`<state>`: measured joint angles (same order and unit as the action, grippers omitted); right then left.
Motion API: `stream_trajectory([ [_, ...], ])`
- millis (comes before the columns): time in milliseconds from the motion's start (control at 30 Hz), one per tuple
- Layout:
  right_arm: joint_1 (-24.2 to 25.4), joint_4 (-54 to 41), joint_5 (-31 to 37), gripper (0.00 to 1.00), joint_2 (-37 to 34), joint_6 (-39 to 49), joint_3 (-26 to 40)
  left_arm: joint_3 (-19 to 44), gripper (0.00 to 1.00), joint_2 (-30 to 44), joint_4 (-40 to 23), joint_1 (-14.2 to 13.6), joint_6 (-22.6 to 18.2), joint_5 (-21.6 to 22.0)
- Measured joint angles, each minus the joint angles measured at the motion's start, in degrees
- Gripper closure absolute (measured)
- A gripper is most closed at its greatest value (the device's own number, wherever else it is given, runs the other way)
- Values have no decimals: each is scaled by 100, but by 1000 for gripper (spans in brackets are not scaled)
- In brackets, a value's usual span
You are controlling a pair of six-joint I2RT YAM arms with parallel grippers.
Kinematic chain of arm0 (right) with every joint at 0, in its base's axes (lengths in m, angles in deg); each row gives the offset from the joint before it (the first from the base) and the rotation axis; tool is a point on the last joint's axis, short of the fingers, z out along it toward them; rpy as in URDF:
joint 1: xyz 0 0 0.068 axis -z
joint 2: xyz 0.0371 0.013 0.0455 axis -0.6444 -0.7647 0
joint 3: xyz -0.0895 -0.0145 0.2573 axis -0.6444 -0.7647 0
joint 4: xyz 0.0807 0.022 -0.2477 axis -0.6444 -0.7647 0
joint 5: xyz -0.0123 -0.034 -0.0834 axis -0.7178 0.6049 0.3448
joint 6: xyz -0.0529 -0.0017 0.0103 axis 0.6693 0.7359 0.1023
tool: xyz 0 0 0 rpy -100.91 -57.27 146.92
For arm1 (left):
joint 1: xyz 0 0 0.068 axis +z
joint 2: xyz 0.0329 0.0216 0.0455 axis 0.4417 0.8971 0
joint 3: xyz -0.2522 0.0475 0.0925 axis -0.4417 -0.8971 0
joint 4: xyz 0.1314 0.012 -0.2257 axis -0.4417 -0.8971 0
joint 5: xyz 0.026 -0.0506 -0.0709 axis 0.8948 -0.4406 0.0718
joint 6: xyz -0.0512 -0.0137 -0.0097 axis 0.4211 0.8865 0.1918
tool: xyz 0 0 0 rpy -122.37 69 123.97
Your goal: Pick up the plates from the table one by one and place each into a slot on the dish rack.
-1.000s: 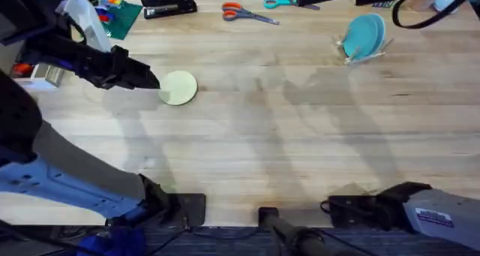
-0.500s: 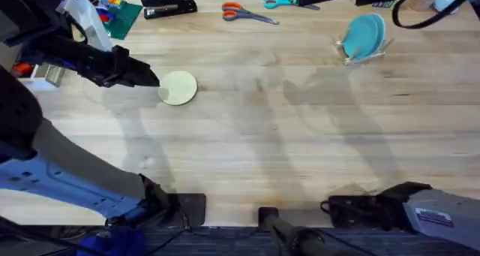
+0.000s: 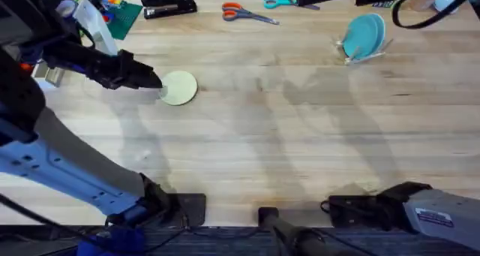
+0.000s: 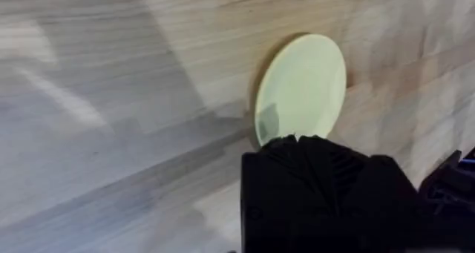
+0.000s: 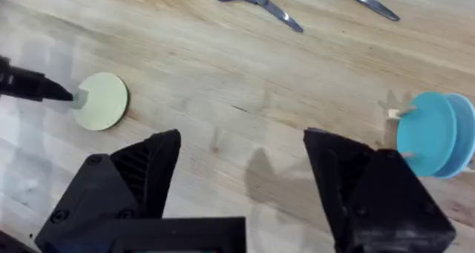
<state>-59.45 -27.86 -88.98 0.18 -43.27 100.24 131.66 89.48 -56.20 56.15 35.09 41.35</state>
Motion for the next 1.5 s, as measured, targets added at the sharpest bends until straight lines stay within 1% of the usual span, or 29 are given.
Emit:
stream_trajectory([
  [200, 0, 0, 2, 7, 0, 0, 0, -2, 960, 407, 188, 0, 4, 2],
  [333, 0, 0, 2, 8, 0, 0, 0, 2, 960, 609, 206, 44, 89, -150],
  [500, 0, 2, 0, 7, 0, 0, 0, 13, 960, 665, 303, 50, 187, -261],
  [767, 0, 0, -20, 7, 0, -7, 0, 26, 960, 758, 622, 50, 325, -543],
  [967, 0, 1, -50, 7, 0, -235, 0, 59, 959, 849, 706, 55, 344, -731],
  [1167, 0, 4, -518, 7, -120, -466, 20, 59, 959, 857, 801, 52, 349, -785],
  [1367, -9, 104, -1086, 7, -633, -827, 24, 59, 960, 857, 944, 48, 364, -846],
  [1500, -105, 287, -1318, 8, -890, -955, 24, 59, 960, 867, 988, 48, 365, -878],
])
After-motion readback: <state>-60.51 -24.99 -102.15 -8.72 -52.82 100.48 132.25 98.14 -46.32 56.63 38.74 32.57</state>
